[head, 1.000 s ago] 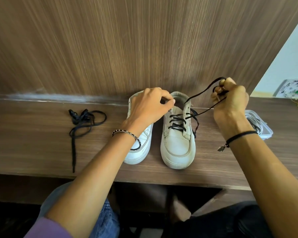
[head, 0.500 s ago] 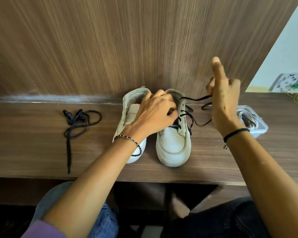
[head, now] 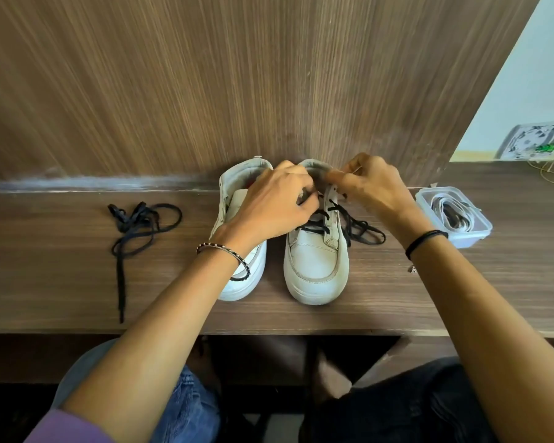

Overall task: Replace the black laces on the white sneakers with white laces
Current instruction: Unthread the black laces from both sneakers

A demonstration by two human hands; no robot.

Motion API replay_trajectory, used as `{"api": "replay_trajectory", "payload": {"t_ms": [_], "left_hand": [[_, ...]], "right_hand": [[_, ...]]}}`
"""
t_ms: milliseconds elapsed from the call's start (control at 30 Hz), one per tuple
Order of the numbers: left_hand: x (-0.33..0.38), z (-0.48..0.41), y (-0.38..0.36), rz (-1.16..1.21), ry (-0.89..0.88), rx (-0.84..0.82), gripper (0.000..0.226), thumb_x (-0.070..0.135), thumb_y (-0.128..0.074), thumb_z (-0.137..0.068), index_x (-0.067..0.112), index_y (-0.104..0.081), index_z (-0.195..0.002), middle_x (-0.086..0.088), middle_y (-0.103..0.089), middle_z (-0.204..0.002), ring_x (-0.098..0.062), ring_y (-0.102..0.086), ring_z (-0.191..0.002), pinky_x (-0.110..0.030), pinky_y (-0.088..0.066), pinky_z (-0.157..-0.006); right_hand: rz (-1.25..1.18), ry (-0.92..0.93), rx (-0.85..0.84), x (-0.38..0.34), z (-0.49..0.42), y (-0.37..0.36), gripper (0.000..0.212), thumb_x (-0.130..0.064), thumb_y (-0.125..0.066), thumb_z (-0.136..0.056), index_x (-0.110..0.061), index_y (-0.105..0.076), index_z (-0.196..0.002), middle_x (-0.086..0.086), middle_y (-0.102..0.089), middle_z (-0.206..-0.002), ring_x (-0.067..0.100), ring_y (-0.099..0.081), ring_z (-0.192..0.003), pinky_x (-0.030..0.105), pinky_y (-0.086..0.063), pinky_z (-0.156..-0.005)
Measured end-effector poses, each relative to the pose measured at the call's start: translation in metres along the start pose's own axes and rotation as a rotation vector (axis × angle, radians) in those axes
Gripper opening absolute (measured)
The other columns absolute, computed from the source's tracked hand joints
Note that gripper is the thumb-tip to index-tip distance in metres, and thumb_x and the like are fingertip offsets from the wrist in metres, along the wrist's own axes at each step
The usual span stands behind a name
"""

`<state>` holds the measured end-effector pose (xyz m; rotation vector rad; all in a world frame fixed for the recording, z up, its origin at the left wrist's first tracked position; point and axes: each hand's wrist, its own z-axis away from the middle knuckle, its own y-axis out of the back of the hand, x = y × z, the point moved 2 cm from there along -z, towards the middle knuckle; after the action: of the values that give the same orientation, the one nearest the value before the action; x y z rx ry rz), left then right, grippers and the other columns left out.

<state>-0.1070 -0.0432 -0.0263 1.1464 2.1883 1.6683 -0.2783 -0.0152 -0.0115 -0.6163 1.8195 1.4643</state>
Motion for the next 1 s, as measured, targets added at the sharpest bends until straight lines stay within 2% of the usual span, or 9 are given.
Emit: {"api": "replay_trajectory", "payload": {"t_ms": [167,233,400,567,667,733,833,900,1000], "left_hand": [[-0.005,0.001,0.013,0.905,0.483,0.092,0.026,0.021,-0.058,-0.09,0.021,-0.075,-0.07,0.007,-0.077,-0.095,-0.007,-0.066,-0.101,-0.032,-0.051,-0.097],[-0.008,0.001,0.013,1.02,0.508,0.049,0.031,0.023,-0.055,-0.083,0.024,-0.07,-0.057,0.009,-0.078,-0.095,-0.005,-0.066,-0.105,-0.034,-0.051,-0.1],[-0.004,0.002,0.016,0.954,0.445,-0.038,0.023,0.041,-0.068,-0.08,0.024,-0.07,-0.065,0.007,-0.077,-0.099,-0.007,-0.066,-0.112,-0.04,-0.046,-0.109],[-0.005,0.004,0.017,1.084,0.404,-0.092,0.017,0.026,-0.063,-0.095,0.017,-0.065,-0.081,0.0,-0.078,-0.11,-0.014,-0.063,-0.122,-0.046,-0.037,-0.116],[-0.005,0.004,0.015,1.205,0.482,-0.03,0.014,0.022,-0.063,-0.096,0.008,-0.067,-0.098,-0.002,-0.077,-0.102,-0.016,-0.066,-0.114,-0.047,-0.038,-0.117],[-0.007,0.004,0.013,1.195,0.493,0.001,0.012,0.022,-0.067,-0.092,0.01,-0.07,-0.091,0.0,-0.073,-0.092,-0.014,-0.066,-0.104,-0.047,-0.04,-0.116],[-0.008,0.005,0.01,1.071,0.46,0.064,0.014,0.023,-0.076,-0.083,0.015,-0.066,-0.075,0.001,-0.066,-0.079,-0.013,-0.062,-0.088,-0.039,-0.051,-0.101],[-0.006,0.005,0.008,0.854,0.393,0.11,0.018,0.017,-0.078,-0.082,0.014,-0.061,-0.077,-0.001,-0.061,-0.07,-0.011,-0.053,-0.073,-0.033,-0.047,-0.076],[-0.001,0.005,0.006,0.568,0.25,0.114,0.019,0.016,-0.078,-0.081,0.016,-0.059,-0.084,0.003,-0.06,-0.069,-0.005,-0.049,-0.065,-0.029,-0.041,-0.067]], "right_hand": [[-0.028,-0.025,-0.022,-0.001,0.002,0.005,0.049,-0.054,-0.068,-0.09,-0.006,-0.069,-0.099,0.007,-0.075,-0.09,0.018,-0.066,-0.084,0.029,-0.045,-0.062],[-0.03,-0.029,-0.036,0.0,0.003,0.003,0.051,-0.055,-0.067,-0.09,-0.005,-0.07,-0.096,0.009,-0.076,-0.089,0.02,-0.066,-0.08,0.029,-0.047,-0.062],[0.019,-0.038,-0.014,-0.001,0.002,-0.002,0.049,-0.057,-0.065,-0.09,-0.008,-0.07,-0.088,0.007,-0.075,-0.084,0.022,-0.068,-0.084,0.037,-0.051,-0.076],[0.007,-0.025,-0.014,-0.002,0.002,-0.002,0.043,-0.052,-0.064,-0.091,-0.009,-0.069,-0.088,0.007,-0.076,-0.078,0.023,-0.07,-0.086,0.037,-0.054,-0.079],[0.008,-0.024,-0.011,-0.002,0.002,-0.001,0.046,-0.055,-0.066,-0.091,-0.009,-0.069,-0.09,0.006,-0.076,-0.075,0.021,-0.071,-0.084,0.034,-0.052,-0.075],[0.009,-0.021,-0.013,-0.001,0.002,-0.002,0.046,-0.056,-0.066,-0.091,-0.01,-0.068,-0.092,0.004,-0.075,-0.074,0.02,-0.071,-0.082,0.033,-0.051,-0.071],[0.002,-0.016,-0.013,-0.001,0.002,-0.003,0.045,-0.056,-0.067,-0.09,-0.01,-0.068,-0.093,0.003,-0.075,-0.073,0.021,-0.072,-0.08,0.033,-0.052,-0.072],[0.0,-0.017,-0.012,-0.001,0.002,-0.003,0.047,-0.057,-0.068,-0.089,-0.01,-0.068,-0.092,0.003,-0.075,-0.073,0.021,-0.072,-0.078,0.034,-0.053,-0.072],[0.007,-0.015,-0.01,0.0,0.001,-0.003,0.046,-0.056,-0.067,-0.089,-0.01,-0.067,-0.093,0.004,-0.075,-0.074,0.021,-0.072,-0.081,0.038,-0.055,-0.078]]}}
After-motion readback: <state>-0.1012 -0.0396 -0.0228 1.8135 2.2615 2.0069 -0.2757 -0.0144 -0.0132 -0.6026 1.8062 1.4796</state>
